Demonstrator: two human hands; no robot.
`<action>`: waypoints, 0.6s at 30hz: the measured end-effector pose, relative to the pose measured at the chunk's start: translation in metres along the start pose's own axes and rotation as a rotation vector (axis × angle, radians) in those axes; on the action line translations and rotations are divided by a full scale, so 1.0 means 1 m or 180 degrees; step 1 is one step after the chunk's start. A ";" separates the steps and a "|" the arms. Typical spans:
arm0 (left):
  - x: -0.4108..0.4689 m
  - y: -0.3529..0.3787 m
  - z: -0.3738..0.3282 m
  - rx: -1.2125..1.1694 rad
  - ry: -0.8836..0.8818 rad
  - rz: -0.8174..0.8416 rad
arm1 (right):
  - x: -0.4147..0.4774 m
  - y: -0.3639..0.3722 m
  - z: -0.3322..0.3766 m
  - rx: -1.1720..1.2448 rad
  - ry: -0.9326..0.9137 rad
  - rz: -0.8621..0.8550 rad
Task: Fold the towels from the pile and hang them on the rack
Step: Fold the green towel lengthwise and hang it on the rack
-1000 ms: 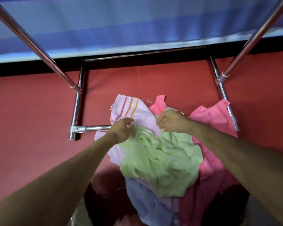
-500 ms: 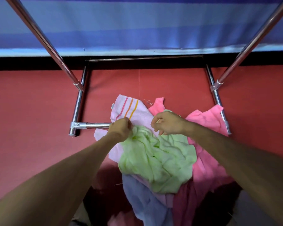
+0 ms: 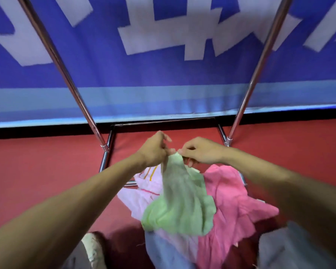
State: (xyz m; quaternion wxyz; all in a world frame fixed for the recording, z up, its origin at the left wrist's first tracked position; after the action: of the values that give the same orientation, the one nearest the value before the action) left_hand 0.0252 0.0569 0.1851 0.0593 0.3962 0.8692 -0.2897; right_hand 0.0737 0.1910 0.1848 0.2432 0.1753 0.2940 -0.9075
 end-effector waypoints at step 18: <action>-0.099 -0.002 -0.095 -0.1090 0.0799 -0.0712 | -0.107 -0.031 0.079 0.2167 -0.1733 -0.0877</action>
State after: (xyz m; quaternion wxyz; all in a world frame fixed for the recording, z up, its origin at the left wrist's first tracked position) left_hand 0.1026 0.0433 0.2970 -0.0154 0.3145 0.9447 -0.0914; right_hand 0.1310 0.2004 0.3089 0.1172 -0.0403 -0.0751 -0.9895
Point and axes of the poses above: each hand's wrist, its own x-axis towards the middle knuckle, its own y-axis out of the palm, z = x × y, the point moved 4 cm from there along x, towards the middle knuckle, and after that the axes turned 15 degrees about z, right-handed, at the moved point
